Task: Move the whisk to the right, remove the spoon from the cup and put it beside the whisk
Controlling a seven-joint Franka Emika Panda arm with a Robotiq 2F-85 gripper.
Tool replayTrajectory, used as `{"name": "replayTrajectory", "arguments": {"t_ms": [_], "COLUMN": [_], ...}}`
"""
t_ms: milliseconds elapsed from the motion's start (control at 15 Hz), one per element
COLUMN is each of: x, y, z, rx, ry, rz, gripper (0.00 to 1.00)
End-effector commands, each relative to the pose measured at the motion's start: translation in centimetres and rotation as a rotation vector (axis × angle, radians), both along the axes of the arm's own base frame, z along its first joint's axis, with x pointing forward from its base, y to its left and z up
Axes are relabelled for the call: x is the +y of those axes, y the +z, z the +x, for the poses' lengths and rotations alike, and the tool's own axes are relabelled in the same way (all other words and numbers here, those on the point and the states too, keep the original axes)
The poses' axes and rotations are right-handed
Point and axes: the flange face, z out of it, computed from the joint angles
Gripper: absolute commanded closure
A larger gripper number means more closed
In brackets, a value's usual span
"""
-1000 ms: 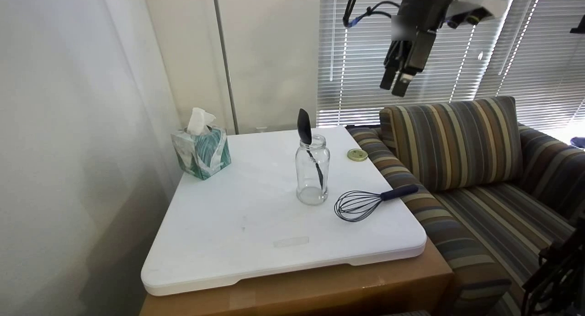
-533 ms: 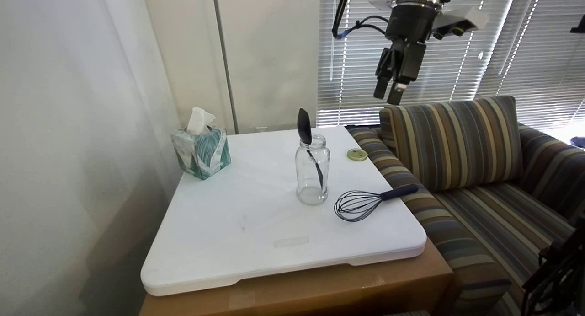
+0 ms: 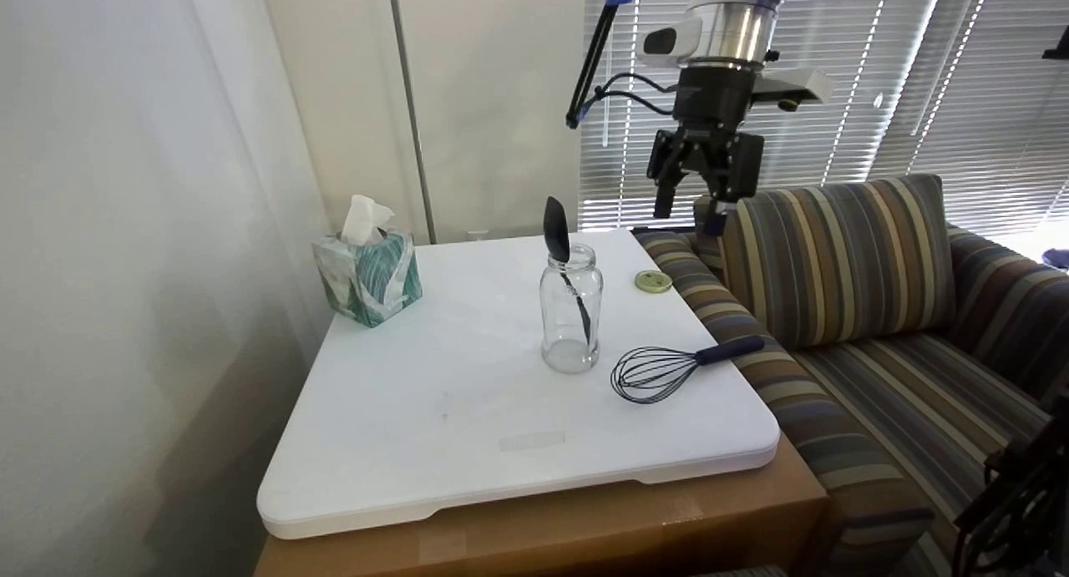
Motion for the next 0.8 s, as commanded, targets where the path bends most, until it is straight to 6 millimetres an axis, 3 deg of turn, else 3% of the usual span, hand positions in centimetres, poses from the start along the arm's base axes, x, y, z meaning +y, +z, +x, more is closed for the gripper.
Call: {"name": "replayTrajectory", "arguments": {"t_ms": [0,333,400,533,733], "x": [-1.0,-3.3,-2.2,-2.7,-2.3], "y": [-1.9,-7.4,-5.6,-7.4,-7.5], "z": [0.6,-0.8,-0.9,-1.3,-0.7], "rx": [0.036,0.175,0.144,0.176,0.195], "ry": [0.171,0.13,0.143,0.134,0.147], "rz": [-0.028,-0.17,-0.156,-0.159,-0.208], "gripper": [0.0,0.0,0.0,0.0,0.0]}}
